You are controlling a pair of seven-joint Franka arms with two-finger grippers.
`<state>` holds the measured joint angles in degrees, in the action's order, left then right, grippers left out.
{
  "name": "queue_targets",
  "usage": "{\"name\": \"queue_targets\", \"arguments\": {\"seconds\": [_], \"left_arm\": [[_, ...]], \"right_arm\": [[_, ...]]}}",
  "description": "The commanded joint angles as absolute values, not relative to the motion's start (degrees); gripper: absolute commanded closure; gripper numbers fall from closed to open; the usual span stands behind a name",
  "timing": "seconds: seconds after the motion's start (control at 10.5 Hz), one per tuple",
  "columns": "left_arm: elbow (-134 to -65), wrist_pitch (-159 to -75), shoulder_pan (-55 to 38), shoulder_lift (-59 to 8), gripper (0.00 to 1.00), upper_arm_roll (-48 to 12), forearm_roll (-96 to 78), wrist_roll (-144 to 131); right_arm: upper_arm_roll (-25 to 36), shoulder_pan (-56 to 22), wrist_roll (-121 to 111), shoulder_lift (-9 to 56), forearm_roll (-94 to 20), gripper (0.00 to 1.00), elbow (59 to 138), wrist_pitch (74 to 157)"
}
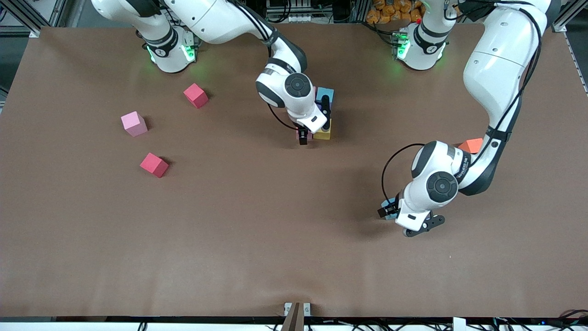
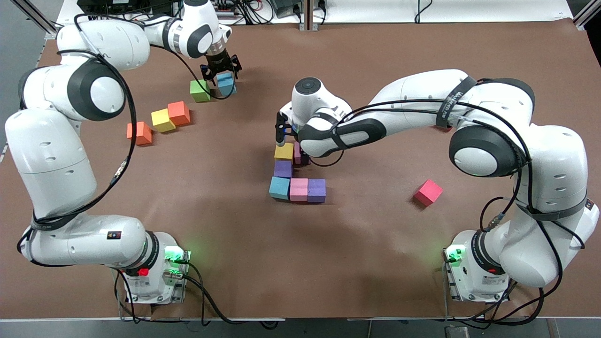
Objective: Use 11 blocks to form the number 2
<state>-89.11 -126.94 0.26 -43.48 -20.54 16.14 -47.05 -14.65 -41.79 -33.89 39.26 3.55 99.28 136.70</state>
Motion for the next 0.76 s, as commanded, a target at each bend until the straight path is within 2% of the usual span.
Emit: {"name": "queue_targets", "arguments": {"seconds": [0.0,0.1,0.29,0.67], "left_arm": [[-87.89,-127.18,-0.09,-44.12,0.13,-20.30,17.58,-46.76],[-87.89,-127.18,-0.09,-44.12,0.21,-20.22,17.67,-46.67],[-87.89,-127.18,-0.09,-44.12,0.25,-20.21,17.67,-46.67],[-87.89,-127.18,0.00,-44.03,0.40,-20.21,17.67,-44.74]], "right_arm": [[-14.33,-42.36,-32.78,37.97,4.22,0.00,99.05,135.44],[-14.41,-42.36,-32.61,37.36,4.22,0.00,99.05,134.92],[-14.41,-41.93,-32.52,36.04,4.13,0.00,99.05,133.60],[-14.59,-41.49,-32.34,32.97,3.52,0.00,99.05,129.82]]}}
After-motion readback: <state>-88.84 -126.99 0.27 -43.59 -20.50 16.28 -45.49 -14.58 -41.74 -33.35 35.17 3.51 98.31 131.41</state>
